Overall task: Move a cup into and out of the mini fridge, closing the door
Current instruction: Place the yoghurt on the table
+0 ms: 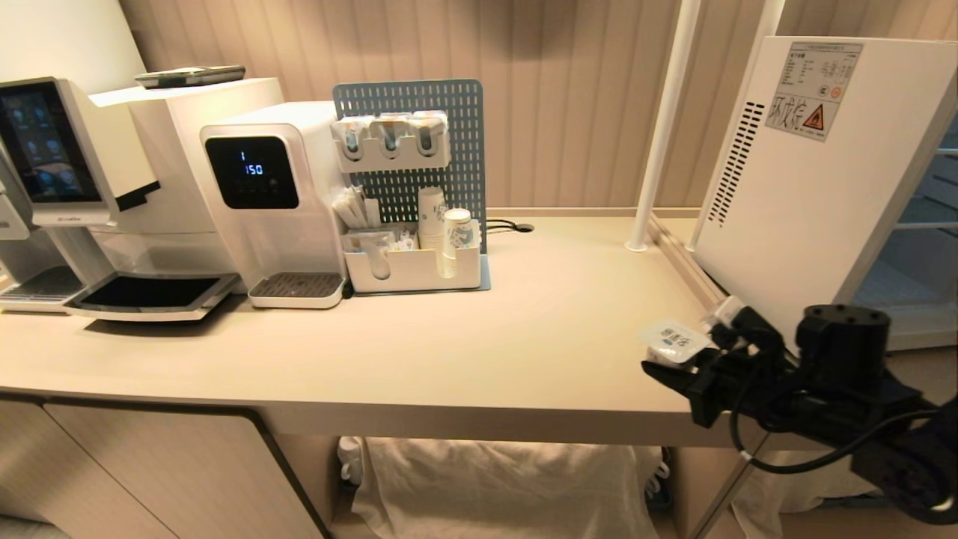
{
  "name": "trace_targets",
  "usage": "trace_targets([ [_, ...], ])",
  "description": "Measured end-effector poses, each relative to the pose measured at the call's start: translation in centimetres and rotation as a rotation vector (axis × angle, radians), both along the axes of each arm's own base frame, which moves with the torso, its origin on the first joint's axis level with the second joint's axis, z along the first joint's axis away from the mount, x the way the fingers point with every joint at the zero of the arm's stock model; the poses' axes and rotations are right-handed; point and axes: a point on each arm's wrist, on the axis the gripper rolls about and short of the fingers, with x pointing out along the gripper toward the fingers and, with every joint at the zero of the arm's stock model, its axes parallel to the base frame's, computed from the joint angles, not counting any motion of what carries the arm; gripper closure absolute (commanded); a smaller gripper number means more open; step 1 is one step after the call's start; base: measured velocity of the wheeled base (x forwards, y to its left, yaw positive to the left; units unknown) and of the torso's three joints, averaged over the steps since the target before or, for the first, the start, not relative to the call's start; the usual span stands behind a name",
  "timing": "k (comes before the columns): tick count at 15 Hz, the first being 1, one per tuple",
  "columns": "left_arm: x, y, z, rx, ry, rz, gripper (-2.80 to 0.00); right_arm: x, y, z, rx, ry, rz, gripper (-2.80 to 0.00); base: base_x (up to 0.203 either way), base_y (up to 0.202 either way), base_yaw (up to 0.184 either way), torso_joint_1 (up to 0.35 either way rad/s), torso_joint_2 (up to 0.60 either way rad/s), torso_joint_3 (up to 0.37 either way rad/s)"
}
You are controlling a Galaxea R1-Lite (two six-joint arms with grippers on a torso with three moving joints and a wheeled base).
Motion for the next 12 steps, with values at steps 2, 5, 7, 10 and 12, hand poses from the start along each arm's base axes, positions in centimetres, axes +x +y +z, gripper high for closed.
trace_targets([
  [2, 0.0, 0.0, 0.0, 0.001, 0.0, 0.0, 0.0, 3.3, 2.4, -2.0, -0.014, -0.113, -0.069, 0.0, 0.0, 0.0, 0.0, 0.0, 0.0, 0.0],
  [5, 0.0, 0.0, 0.0, 0.0, 0.0, 0.0, 0.0, 7.7, 4.8, -4.7, -0.042, -0.14, -0.165, 0.0, 0.0, 0.0, 0.0, 0.0, 0.0, 0.0],
  [7, 0.0, 0.0, 0.0, 0.0, 0.0, 0.0, 0.0, 9.6, 5.1, -6.3, -0.079, -0.079, -0.203, 0.0, 0.0, 0.0, 0.0, 0.0, 0.0, 0.0],
  [10, 0.0, 0.0, 0.0, 0.001, 0.0, 0.001, 0.0, 11.0, 4.8, -7.8, -0.121, -0.015, -0.254, 0.0, 0.0, 0.0, 0.0, 0.0, 0.0, 0.0],
  [12, 0.0, 0.0, 0.0, 0.001, 0.0, 0.0, 0.0, 11.6, 4.9, -8.3, -0.149, 0.006, -0.298, 0.0, 0.0, 0.0, 0.0, 0.0, 0.0, 0.0],
])
